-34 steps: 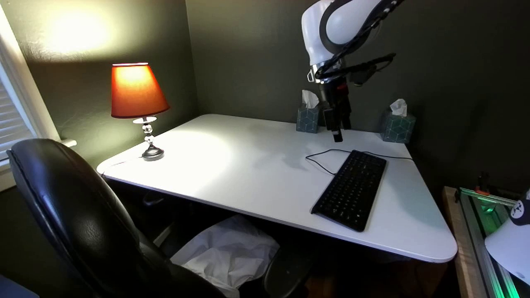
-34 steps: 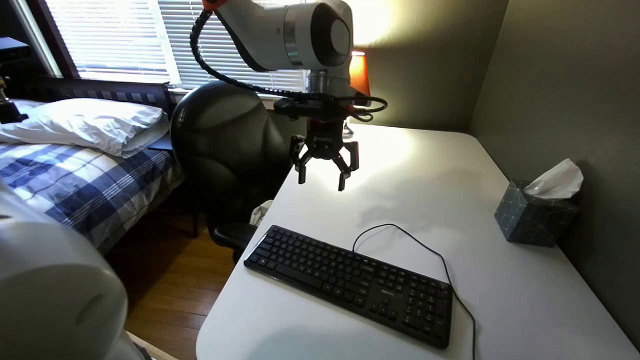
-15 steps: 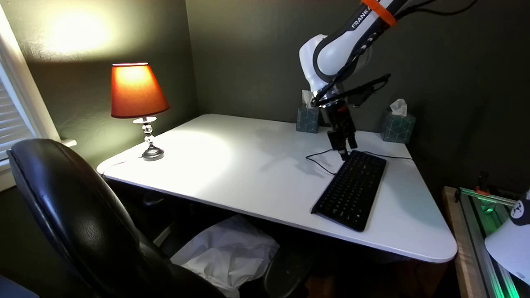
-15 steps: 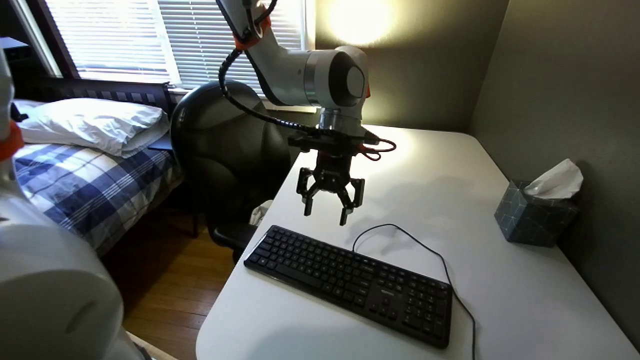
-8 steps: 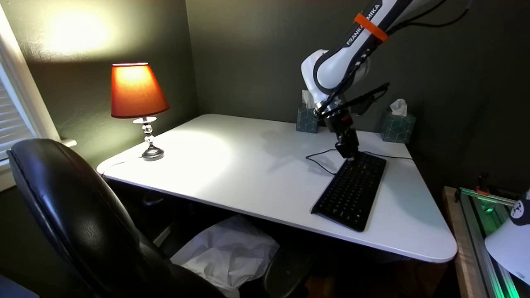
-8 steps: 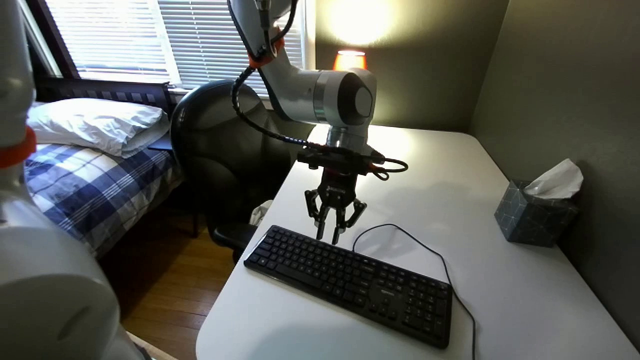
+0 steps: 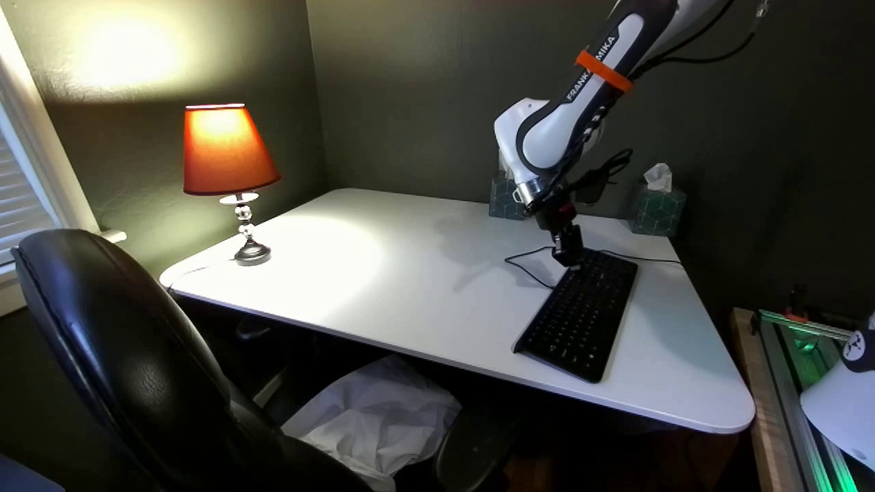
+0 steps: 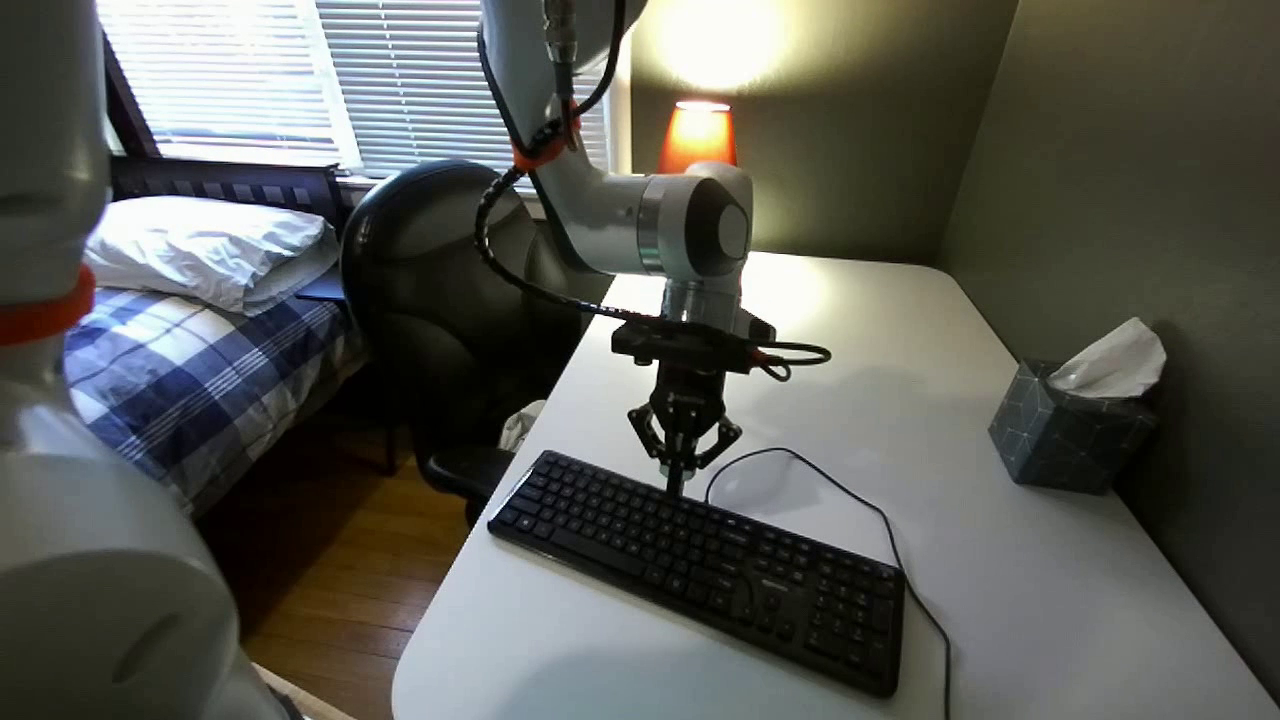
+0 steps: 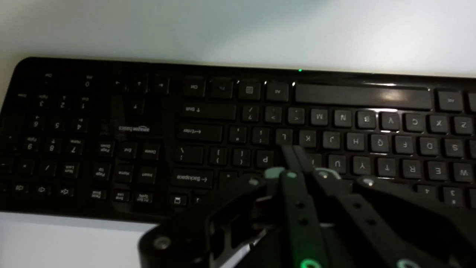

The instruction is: Press a letter key in the middle of the keyboard

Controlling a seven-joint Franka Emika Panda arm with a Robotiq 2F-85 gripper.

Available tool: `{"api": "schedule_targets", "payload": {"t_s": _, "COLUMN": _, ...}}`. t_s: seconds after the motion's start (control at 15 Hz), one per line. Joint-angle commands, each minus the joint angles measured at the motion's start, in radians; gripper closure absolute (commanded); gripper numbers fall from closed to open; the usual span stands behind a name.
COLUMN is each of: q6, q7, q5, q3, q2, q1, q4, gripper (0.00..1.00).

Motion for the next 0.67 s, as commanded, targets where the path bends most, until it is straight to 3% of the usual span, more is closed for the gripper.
{"api": "schedule_targets", "payload": {"t_s": 0.0, "q6": 0.032, "q7": -0.010, "q5": -0.042, "q3": -0.008, "q2": 0.043, "q1": 0.002, "q4": 0.021, "gripper": 1.00}}
{"api": "schedule_targets", "payload": {"t_s": 0.6, "q6": 0.006, "q7": -0.005, "q5": -0.025, "q3": -0.004, "q2": 0.051, "q1": -0.001, "q4": 0.027, "gripper": 1.00}}
